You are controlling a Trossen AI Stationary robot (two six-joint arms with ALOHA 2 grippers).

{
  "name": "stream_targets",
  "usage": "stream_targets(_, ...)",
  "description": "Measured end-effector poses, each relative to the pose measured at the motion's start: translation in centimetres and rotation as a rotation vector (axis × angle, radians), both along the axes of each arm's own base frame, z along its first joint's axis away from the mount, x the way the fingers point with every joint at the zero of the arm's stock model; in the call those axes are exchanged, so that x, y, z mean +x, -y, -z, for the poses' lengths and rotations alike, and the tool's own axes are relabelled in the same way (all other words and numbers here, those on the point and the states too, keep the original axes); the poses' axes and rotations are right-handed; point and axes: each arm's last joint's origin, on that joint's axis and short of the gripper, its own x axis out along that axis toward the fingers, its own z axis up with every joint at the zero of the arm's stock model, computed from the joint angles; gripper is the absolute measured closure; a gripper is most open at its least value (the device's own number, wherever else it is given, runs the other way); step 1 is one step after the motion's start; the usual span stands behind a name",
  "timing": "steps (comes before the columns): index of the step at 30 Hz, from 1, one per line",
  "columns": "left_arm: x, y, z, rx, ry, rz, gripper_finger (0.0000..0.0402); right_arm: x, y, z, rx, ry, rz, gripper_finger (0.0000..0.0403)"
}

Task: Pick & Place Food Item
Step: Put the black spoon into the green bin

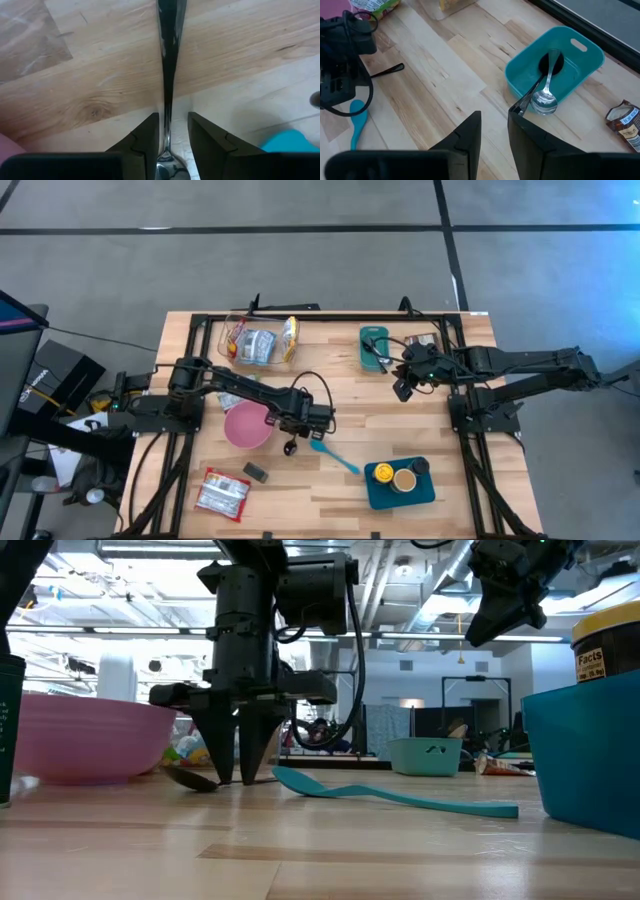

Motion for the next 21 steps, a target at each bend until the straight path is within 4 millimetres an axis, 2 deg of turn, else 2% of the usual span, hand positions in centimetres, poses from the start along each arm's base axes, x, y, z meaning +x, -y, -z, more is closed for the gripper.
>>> stream_targets(10, 0.0, -0.01, 0.0, 0.0, 0.0, 0.0, 0.031, 0.0, -0.01, 0.0, 0.0, 0.0, 0.0, 0.0311)
stream_targets(21, 0.01, 0.0, 0.0, 0.0, 0.001, 0.0, 0.0369, 0.0, -0.01, 0.0, 0.0, 0.0, 0.0, 0.0311)
